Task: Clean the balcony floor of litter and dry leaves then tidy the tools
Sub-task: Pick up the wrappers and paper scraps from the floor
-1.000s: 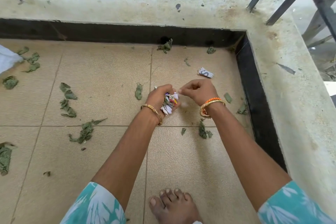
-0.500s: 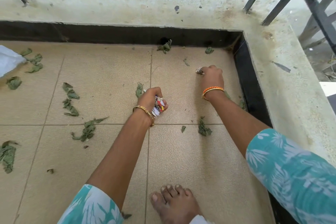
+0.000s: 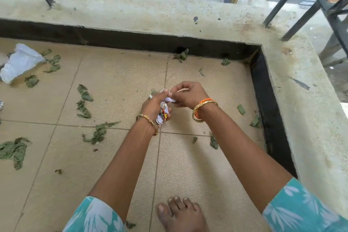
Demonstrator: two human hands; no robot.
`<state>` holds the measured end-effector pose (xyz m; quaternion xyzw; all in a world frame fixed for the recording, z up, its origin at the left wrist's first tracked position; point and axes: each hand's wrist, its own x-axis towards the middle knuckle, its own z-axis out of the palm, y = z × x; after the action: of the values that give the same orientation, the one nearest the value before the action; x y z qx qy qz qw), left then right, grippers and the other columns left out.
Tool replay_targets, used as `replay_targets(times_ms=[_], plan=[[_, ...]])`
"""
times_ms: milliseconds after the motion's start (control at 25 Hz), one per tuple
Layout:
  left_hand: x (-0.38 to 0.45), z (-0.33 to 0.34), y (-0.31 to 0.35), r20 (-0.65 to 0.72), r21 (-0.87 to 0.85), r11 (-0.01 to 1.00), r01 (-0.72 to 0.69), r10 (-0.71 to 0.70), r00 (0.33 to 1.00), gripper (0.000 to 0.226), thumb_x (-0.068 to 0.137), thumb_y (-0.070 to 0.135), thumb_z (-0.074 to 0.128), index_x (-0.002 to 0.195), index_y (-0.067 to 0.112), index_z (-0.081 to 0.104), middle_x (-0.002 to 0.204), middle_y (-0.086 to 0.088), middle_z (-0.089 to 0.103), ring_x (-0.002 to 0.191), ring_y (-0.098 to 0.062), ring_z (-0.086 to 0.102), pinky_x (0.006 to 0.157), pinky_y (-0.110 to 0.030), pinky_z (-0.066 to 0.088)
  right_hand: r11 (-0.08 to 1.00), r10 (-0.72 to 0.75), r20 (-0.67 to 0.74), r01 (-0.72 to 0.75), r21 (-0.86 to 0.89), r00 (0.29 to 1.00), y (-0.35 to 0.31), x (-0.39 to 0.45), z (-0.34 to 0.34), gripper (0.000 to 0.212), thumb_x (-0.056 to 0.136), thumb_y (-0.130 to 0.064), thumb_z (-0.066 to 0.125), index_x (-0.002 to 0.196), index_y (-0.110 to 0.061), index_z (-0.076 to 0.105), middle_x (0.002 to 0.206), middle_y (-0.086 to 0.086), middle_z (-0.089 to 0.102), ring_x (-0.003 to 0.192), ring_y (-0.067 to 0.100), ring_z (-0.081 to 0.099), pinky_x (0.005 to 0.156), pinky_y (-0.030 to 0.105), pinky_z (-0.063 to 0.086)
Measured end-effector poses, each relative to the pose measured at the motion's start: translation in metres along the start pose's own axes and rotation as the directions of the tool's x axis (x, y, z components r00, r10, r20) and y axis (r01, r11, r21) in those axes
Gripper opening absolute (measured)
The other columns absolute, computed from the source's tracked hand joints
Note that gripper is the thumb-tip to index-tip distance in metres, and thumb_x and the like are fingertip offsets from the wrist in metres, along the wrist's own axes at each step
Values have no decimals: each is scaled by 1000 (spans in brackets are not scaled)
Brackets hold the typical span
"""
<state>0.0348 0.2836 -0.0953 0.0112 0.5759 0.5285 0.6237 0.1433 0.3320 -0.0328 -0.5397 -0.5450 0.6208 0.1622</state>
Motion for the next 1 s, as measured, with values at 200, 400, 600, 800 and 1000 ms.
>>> replay_targets(times_ms=[200, 400, 600, 800, 1000], plan=[[-15, -30, 7, -185, -69, 992, -107, 93, 978, 7, 84, 14, 63, 80, 10, 59, 62, -10, 59, 40, -15, 52, 41, -19, 42, 995, -25, 51, 29, -95, 998, 12, 20, 23, 3, 84, -8, 67, 86, -6, 69, 71, 0, 63, 62, 9, 59, 58, 20, 54], [-45, -92, 18, -362, -236, 953, -190, 96, 927, 16, 82, 7, 56, 66, 6, 56, 51, -5, 56, 47, -21, 46, 44, -19, 38, 935, -211, 27, 210, -287, 977, 19, 16, 72, 15, 83, -17, 65, 69, -21, 65, 66, -9, 61, 67, 8, 58, 71, 28, 51], [-99, -172, 1, -476, -360, 893, -270, 73, 876, 20, 81, 0, 50, 65, 12, 47, 68, 1, 68, 54, -19, 67, 47, -24, 48, 721, -426, 387, 566, -400, 817, 20, -29, 156, 9, 83, -11, 61, 77, -13, 67, 77, -1, 68, 66, 10, 59, 65, 19, 45], [-175, -244, -51, -617, -357, 871, -337, 50, 785, 12, 78, 2, 55, 77, 14, 55, 68, 2, 71, 54, -17, 67, 48, -24, 49, 534, -161, 844, 764, -362, 512, 65, -79, 205, 16, 83, -7, 57, 87, -14, 70, 86, 3, 69, 68, 16, 61, 69, 24, 47], [-257, -287, -116, -831, -288, 844, -452, 14, 557, 24, 88, -6, 44, 78, 11, 58, 67, 1, 72, 56, -11, 67, 65, -30, 52, 431, -3, 979, 884, -181, 202, 105, -143, 252, 11, 84, -13, 62, 92, -12, 69, 84, 7, 68, 73, 22, 62, 71, 35, 50]])
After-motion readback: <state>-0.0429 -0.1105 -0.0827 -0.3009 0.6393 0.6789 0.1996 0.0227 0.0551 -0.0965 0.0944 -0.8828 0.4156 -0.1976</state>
